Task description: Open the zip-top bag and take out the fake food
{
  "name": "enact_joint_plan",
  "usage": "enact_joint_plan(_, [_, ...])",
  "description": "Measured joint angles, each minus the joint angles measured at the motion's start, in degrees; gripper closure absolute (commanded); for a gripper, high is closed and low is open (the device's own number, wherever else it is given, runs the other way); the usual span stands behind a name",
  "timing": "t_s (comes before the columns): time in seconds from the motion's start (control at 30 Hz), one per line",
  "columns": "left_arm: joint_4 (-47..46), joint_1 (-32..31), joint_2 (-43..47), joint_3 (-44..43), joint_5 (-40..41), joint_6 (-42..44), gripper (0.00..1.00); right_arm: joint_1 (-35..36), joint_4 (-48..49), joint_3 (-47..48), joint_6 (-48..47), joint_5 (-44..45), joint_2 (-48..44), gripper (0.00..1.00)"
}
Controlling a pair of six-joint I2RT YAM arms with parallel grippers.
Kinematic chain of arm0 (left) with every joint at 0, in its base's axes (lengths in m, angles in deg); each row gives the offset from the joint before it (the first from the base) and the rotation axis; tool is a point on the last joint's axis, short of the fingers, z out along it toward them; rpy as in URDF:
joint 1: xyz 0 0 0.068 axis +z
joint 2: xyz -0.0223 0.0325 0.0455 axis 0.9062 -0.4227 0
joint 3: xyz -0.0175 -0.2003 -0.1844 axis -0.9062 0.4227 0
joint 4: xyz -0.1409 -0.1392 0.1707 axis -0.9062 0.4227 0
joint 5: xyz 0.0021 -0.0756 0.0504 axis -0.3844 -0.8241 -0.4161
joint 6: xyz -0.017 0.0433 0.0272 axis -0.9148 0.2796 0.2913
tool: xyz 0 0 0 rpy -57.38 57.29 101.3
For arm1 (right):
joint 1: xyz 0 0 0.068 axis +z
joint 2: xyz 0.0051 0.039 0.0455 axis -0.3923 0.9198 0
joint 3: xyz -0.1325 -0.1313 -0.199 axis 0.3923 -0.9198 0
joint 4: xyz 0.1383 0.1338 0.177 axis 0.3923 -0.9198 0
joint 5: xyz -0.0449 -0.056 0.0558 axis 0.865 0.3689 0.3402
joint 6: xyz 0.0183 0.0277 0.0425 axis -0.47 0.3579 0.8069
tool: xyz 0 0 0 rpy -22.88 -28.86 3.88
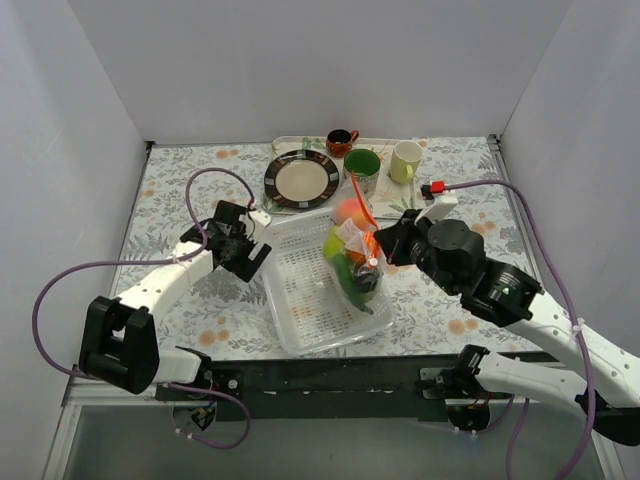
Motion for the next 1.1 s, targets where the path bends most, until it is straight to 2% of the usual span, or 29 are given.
enact_joint_plan(0.27, [-0.8, -12.5, -6.5, -6.7, -4.0, -5.3, 0.11, 0.0, -5.8, -0.7, 2.5, 2.9, -5.6, 0.99])
enact_joint_plan(0.4, [-1.2, -13.2, -8.6, -9.8, -5.5, -6.7, 0.09, 0.0, -7.4, -0.8, 3.4, 2.8, -5.2, 0.99])
enact_joint_plan(0.47, [-0.7, -13.1, -8.6, -11.1, -5.9, -7.1, 0.02, -0.1, -7.3, -0.7, 3.3, 2.3, -4.3, 0.99])
enact_joint_plan(0.53, [0.5, -13.0, -8.1, -12.9, -5.5, -7.2, 0.02, -0.1, -7.2, -0.2, 3.1, 1.3, -2.9, 0.99])
enact_joint_plan(0.8, [6.4, -10.3, 0.8, -28.0, -3.3, -9.1, 0.02, 0.2, -1.1, 14.4, 1.6, -7.9, 11.1, 0.99])
enact_joint_plan(1.0, [10.6, -9.4, 9.6, -34.8, 0.9, -9.5, 0.02, 1.7, 5.3, 25.2, -1.5, -16.5, 21.8, 0.99])
enact_joint_plan(1.1, [8.1, -9.4, 16.7, -35.7, 3.9, -9.5, 0.02, 2.1, 7.4, 30.3, -3.2, -23.1, 29.1, 0.99])
